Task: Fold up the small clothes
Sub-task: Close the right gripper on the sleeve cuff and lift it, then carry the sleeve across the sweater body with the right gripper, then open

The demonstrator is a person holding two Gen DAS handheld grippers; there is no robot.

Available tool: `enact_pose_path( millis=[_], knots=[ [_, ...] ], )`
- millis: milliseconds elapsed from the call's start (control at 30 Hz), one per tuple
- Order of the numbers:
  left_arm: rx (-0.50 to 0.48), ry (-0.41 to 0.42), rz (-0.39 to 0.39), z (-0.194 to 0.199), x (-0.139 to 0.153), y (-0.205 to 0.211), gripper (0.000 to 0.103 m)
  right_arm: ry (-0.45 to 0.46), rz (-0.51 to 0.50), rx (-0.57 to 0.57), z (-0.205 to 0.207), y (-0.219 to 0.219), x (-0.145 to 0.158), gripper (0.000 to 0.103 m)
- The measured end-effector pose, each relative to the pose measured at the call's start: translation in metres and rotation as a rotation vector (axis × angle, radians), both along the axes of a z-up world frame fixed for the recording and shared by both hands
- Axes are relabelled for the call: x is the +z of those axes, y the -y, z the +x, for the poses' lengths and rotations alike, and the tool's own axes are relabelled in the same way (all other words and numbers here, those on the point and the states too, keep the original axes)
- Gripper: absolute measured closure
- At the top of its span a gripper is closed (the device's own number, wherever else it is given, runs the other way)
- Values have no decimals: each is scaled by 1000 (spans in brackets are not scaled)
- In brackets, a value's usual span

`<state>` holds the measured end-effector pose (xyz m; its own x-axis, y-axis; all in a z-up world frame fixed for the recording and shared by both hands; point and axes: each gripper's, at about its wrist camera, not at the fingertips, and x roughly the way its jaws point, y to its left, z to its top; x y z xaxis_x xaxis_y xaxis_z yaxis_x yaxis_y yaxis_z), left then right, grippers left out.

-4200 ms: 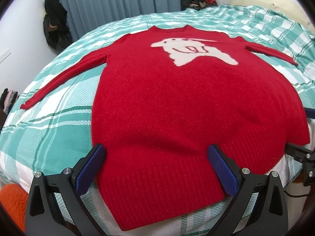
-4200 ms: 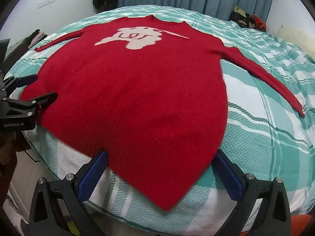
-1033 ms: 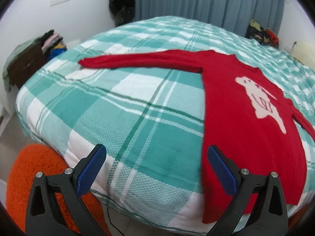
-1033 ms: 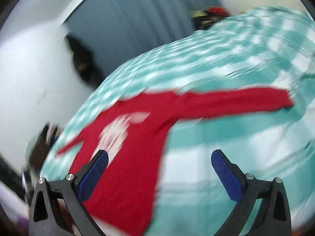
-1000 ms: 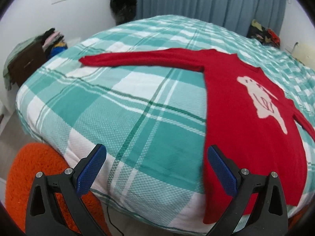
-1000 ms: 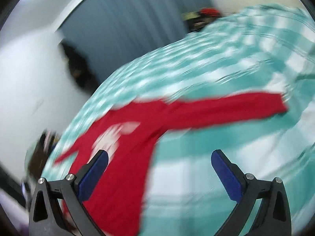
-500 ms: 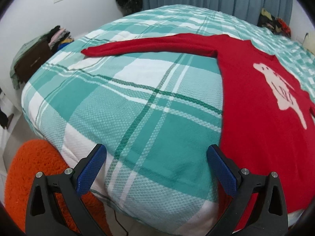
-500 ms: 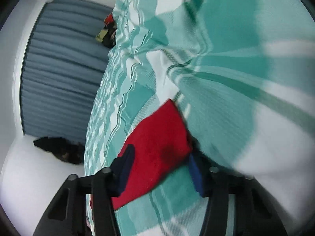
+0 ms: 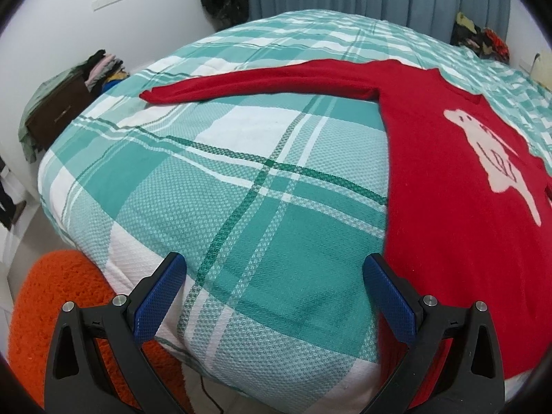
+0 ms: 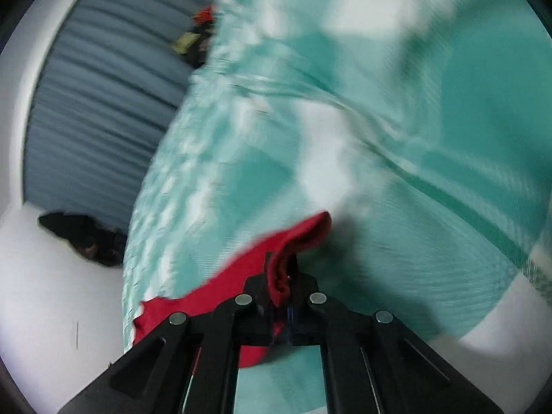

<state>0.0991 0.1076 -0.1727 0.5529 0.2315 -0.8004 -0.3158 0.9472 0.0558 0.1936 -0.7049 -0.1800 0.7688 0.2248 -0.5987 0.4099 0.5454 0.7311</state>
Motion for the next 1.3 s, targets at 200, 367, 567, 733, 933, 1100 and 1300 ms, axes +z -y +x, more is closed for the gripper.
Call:
enact_pose_path(
  millis=[200,367,567,733,933,1100,1300],
  knots=[
    [1,16,-47,-2,1,-5,0,166,-54,208,34,-70,99,99],
    [-6,27,-88,-5,3,-9,1,278,-38,443,78,-188,164,99],
    [-8,34,-124,-7,5,-12,1,286,-17,665,128,-335,171,99],
    [-10,27,-127,-7,3,-12,1,237,27,778,157,-427,129,81],
    [-13,26,-134,-8,3,-13,1,176,233,842,165,-429,85,37],
    [-4,21,-133,-5,0,-13,1,149,320,632,160,-327,63,37],
    [-3,19,-99,-4,-2,-8,0,-17,271,663,140,-317,2,38]
  ],
)
